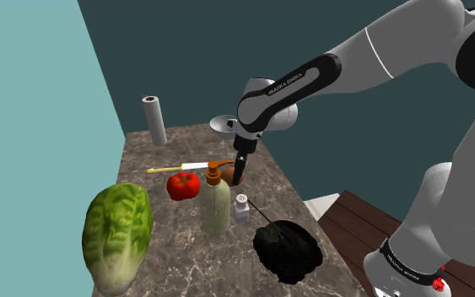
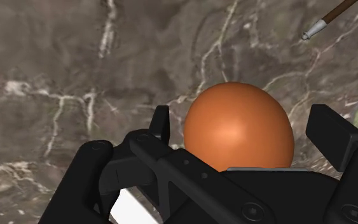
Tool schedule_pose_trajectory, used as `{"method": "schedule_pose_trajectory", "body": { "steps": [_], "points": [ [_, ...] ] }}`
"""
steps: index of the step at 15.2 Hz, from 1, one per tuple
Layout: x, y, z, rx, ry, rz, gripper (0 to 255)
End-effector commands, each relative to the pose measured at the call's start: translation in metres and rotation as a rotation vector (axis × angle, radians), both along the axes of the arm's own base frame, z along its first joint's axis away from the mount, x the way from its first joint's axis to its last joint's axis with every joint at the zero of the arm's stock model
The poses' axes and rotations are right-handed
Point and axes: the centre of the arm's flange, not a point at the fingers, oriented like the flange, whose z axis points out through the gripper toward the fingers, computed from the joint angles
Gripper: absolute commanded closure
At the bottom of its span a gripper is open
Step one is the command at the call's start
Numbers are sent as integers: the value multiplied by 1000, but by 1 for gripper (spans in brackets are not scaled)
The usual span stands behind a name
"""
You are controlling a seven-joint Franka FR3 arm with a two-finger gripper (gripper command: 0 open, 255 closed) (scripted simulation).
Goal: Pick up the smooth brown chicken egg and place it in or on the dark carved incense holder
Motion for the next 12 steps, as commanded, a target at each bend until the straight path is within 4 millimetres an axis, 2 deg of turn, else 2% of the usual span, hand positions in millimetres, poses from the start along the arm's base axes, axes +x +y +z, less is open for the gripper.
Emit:
{"method": "schedule_pose_trajectory", "body": {
  "steps": [1,4,5,12],
  "points": [
    [0,0,0,0,0,0,0],
    [0,0,0,0,0,0,0],
    [0,0,0,0,0,0,255],
    [0,0,0,0,0,0,255]
  ]
}}
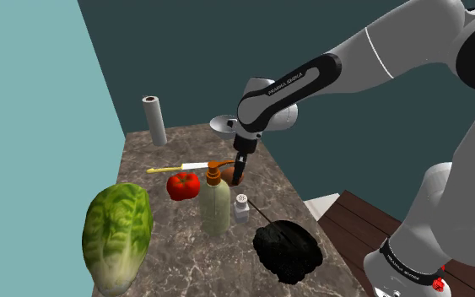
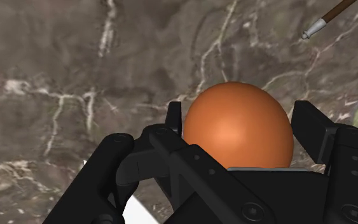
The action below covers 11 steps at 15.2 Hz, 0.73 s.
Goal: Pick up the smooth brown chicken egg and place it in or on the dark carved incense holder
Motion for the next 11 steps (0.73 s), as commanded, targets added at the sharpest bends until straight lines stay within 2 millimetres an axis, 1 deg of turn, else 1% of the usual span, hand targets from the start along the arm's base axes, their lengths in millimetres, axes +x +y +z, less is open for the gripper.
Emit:
{"method": "schedule_pose_trajectory", "body": {
  "steps": [1,2,11],
  "points": [
    [0,0,0,0,1,0,255],
    [0,0,-1,0,1,0,255],
    [0,0,47,0,1,0,255]
  ]
}}
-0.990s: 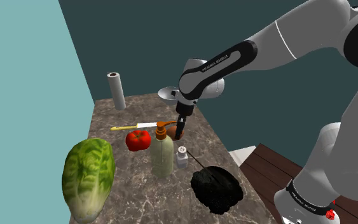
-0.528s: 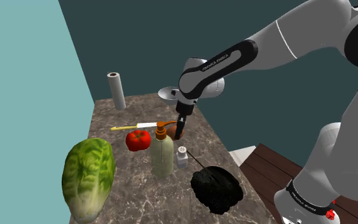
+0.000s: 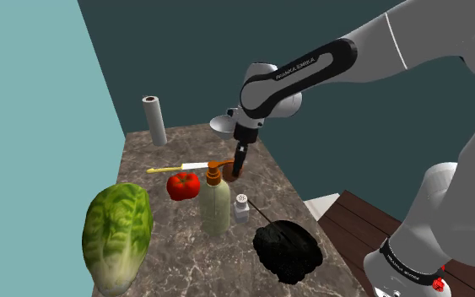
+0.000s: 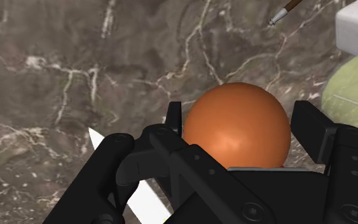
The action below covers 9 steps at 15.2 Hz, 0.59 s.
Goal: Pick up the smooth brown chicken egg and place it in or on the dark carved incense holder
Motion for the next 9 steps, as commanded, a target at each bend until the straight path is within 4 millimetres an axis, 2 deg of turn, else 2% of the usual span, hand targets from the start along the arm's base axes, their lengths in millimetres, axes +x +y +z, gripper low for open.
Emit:
{"method": "schedule_pose_trajectory", "body": {
  "steps": [1,9],
  "points": [
    [0,-1,11,0,0,0,255],
    [0,-1,54,0,0,0,255]
  ]
}}
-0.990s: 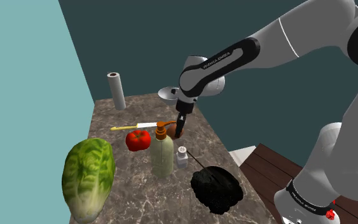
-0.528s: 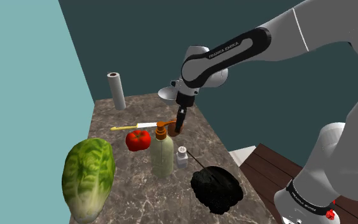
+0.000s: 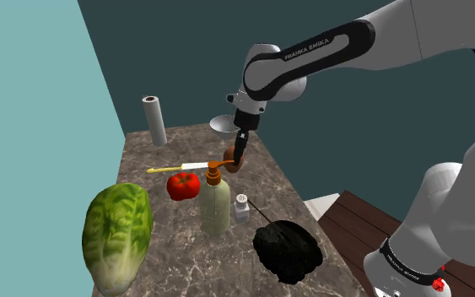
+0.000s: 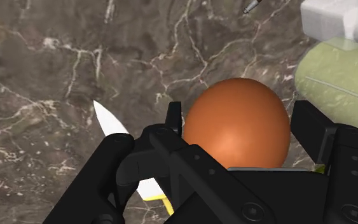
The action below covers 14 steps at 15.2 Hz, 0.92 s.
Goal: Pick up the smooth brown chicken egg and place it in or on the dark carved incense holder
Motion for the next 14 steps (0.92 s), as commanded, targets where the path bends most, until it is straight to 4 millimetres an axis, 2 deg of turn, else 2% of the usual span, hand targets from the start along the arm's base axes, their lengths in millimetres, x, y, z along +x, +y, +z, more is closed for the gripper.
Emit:
{"method": "schedule_pose_trajectory", "body": {
  "steps": [1,2,14],
  "points": [
    [0,0,12,0,0,0,255],
    [0,0,13,0,0,0,255],
    [-155,30,14,0,0,0,255]
  ]
}}
